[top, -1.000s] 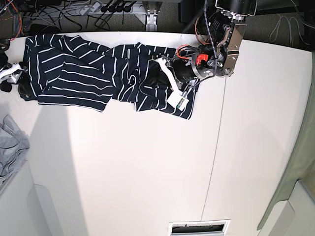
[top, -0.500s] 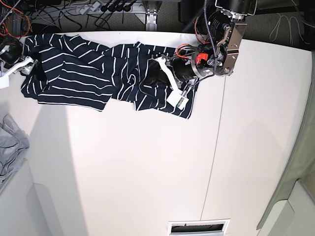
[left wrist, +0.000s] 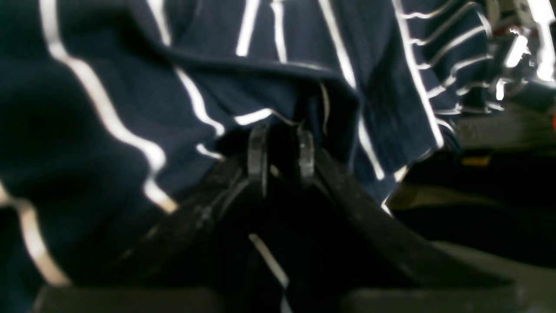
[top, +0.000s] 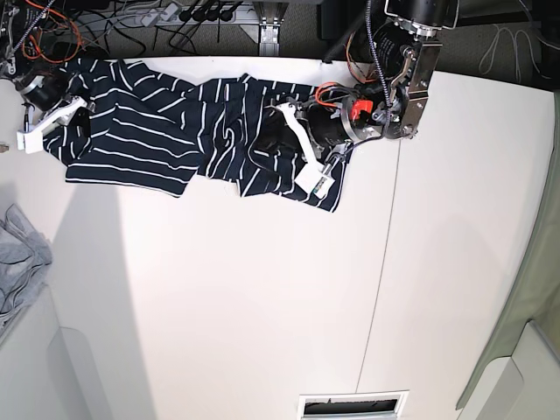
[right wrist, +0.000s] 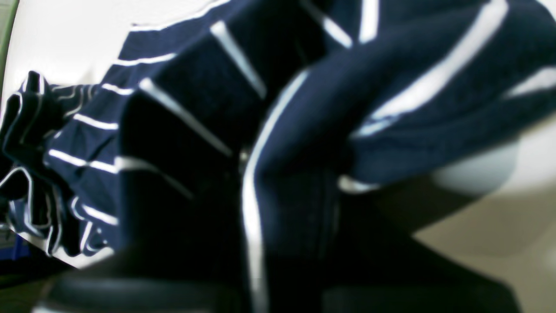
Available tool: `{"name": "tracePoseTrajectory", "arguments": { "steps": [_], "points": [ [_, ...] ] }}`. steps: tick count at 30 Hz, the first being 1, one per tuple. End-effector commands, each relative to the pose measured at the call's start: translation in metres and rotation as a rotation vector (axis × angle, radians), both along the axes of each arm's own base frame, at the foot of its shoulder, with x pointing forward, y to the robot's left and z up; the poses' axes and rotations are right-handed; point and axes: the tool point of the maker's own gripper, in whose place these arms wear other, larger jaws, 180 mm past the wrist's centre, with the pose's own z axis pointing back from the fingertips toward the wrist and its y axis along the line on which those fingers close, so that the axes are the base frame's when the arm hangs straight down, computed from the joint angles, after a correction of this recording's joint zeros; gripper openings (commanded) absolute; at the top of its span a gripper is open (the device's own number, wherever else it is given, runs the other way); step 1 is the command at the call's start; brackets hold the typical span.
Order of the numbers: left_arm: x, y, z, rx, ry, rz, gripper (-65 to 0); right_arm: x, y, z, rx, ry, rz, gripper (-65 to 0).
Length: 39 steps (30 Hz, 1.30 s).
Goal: Layout the t-shirt on the table in an organized manner, then fold the t-shirt properly
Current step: 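Lay the carried end onto the shirt's middle with the left gripper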
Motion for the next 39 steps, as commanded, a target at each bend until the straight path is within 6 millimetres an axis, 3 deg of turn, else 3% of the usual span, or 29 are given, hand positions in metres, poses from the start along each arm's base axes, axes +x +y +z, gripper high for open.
{"name": "tracePoseTrajectory", "arguments": {
  "steps": [1, 8, 12, 18, 21, 26, 32, 36, 39],
  "points": [
    [0.021, -0.007, 0.029, -0.055, -0.086, 0.006, -56.4, 0.007, -0.007, 0.009, -0.019, -0.027, 0.003, -65.0],
    [0.039, -0.005, 0.066, -0.068, -0.176, -0.025, -56.4, 0.03, -0.022, 0.026, -0.061, -0.078, -0.002, -65.0],
    [0.038, 0.002, 0.063, -0.054, -0.173, -0.026, -56.4, 0.043, -0.028, 0.035, -0.082, -0.087, 0.015, -65.0],
    [0.015, -0.004, 0.049, -0.005, -0.113, -0.138, -56.4, 0.047, -0.026, 0.038, -0.068, -0.097, 0.014, -65.0],
    [0.011, 0.003, 0.045, 0.018, -0.108, -0.163, -56.4, 0.049, -0.026, 0.04, -0.058, -0.104, 0.01, -65.0],
    [0.03, 0.041, 0.052, 0.018, -0.128, -0.059, -56.4, 0.052, -0.016, 0.05, 0.014, -0.122, 0.012, -65.0],
    [0.05, 0.117, 0.047, 0.116, -0.138, 0.133, -56.4, 0.062, 0.017, 0.078, 0.087, -0.188, 0.072, -65.0],
    [0.044, 0.151, 0.034, 0.177, -0.135, 0.232, -56.4, 0.073, 0.043, 0.106, 0.109, -0.284, 0.107, -65.0],
    [0.029, 0.154, 0.018, 0.18, -0.099, 0.251, -56.4, 0.078, 0.067, 0.125, 0.126, -0.347, 0.139, -65.0]
  ]
}}
